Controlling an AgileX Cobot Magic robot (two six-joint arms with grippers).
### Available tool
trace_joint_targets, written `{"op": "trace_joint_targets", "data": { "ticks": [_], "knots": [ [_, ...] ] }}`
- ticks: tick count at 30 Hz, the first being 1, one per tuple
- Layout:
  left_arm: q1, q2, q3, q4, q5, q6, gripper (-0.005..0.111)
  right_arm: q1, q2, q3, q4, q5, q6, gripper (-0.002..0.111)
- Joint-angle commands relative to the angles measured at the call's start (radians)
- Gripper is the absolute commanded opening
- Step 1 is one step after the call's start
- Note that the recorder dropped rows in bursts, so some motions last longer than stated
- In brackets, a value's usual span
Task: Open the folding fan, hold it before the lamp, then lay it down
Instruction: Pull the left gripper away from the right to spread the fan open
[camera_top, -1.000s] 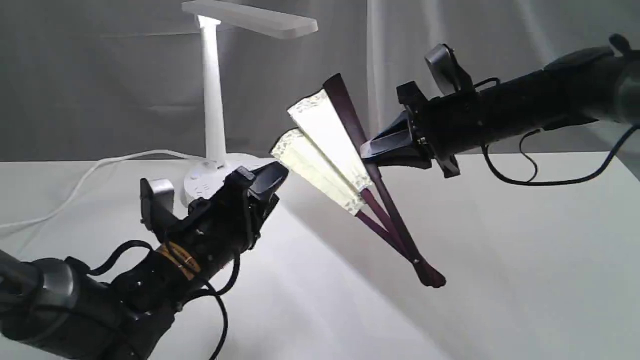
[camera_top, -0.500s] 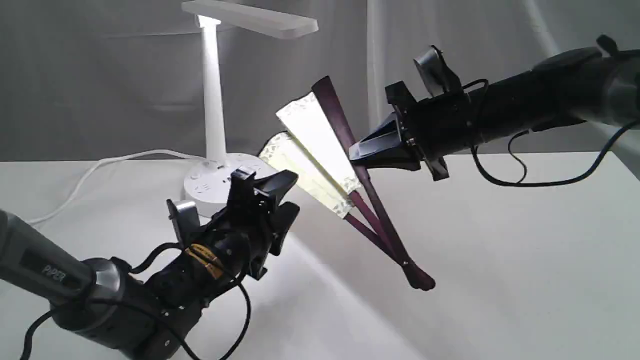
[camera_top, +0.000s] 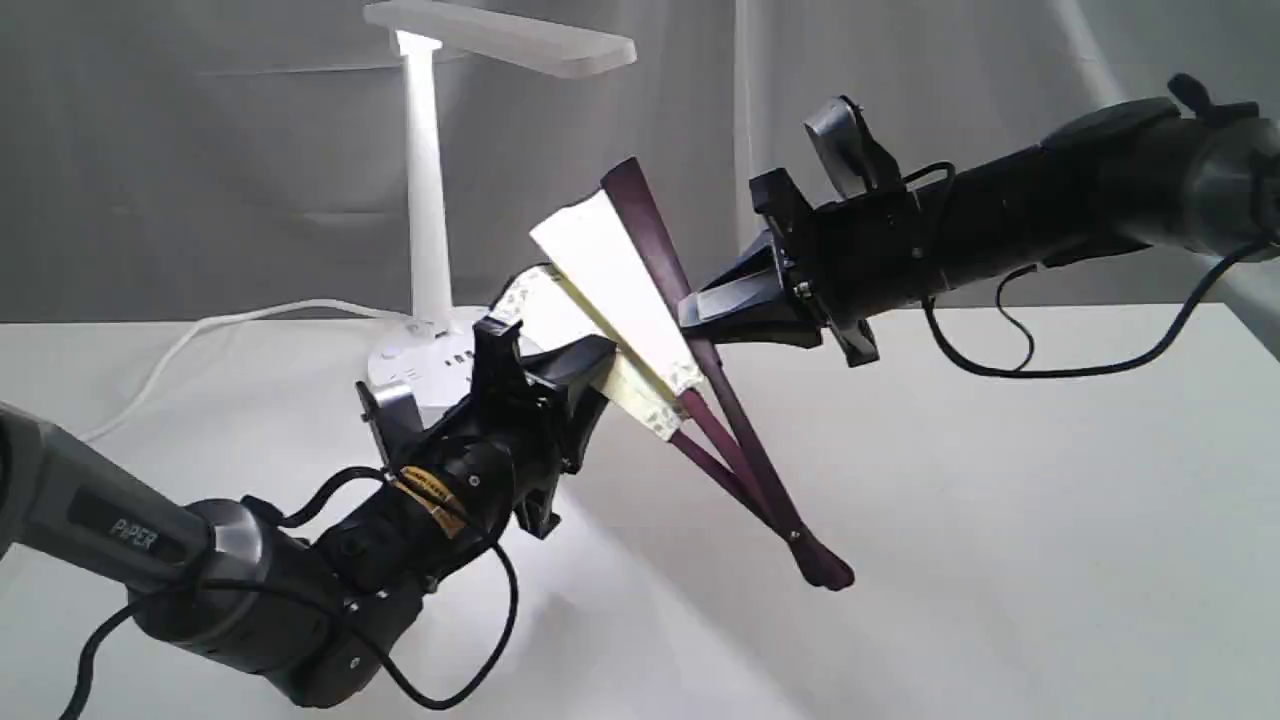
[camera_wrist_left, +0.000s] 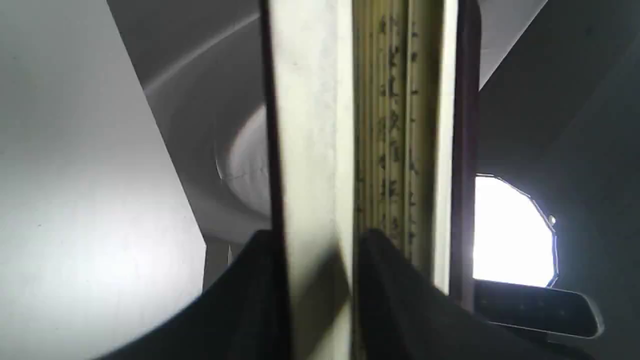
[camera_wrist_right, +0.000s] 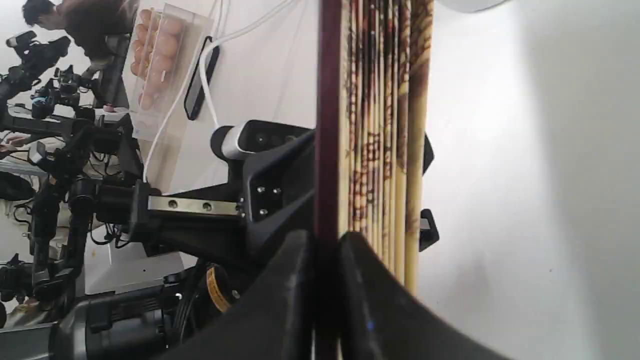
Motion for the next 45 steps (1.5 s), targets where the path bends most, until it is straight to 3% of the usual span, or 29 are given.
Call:
{"op": "trace_joint_targets", "data": {
  "ticks": [1, 4, 8, 18, 28, 35, 45],
  "knots": [
    [-0.004, -0.001, -0.006, 0.003, -0.01, -0.009, 0.021, -0.001, -0.007, 0.005, 0.02, 0.004, -0.008, 0.0],
    [-0.004, -0.001, -0.006, 0.008, -0.01, -0.009, 0.015, -0.001, -0.007, 0.005, 0.018, 0.004, -0.008, 0.0],
    [-0.004, -0.001, -0.006, 0.026, -0.01, -0.006, 0.0, -0.001, -0.007, 0.005, 0.018, 0.004, -0.008, 0.0],
    [-0.004, -0.005, 0.059, 0.033, -0.01, -0.015, 0.0, -0.044, -0.007, 0.005, 0.026, 0.004, -0.006, 0.0],
    [-0.004, -0.113, 0.211, 0.027, -0.01, 0.0, 0.0, -0.182, -0.007, 0.005, 0.024, 0.004, 0.002, 0.0],
    [-0.004, -0.217, 0.353, -0.083, -0.01, 0.029, 0.0, -0.272, -0.007, 0.005, -0.017, 0.004, 0.006, 0.0],
    [-0.004, -0.34, 0.431, -0.109, -0.01, 0.083, 0.0, -0.363, -0.007, 0.005, -0.016, 0.004, 0.053, 0.0]
  ]
}}
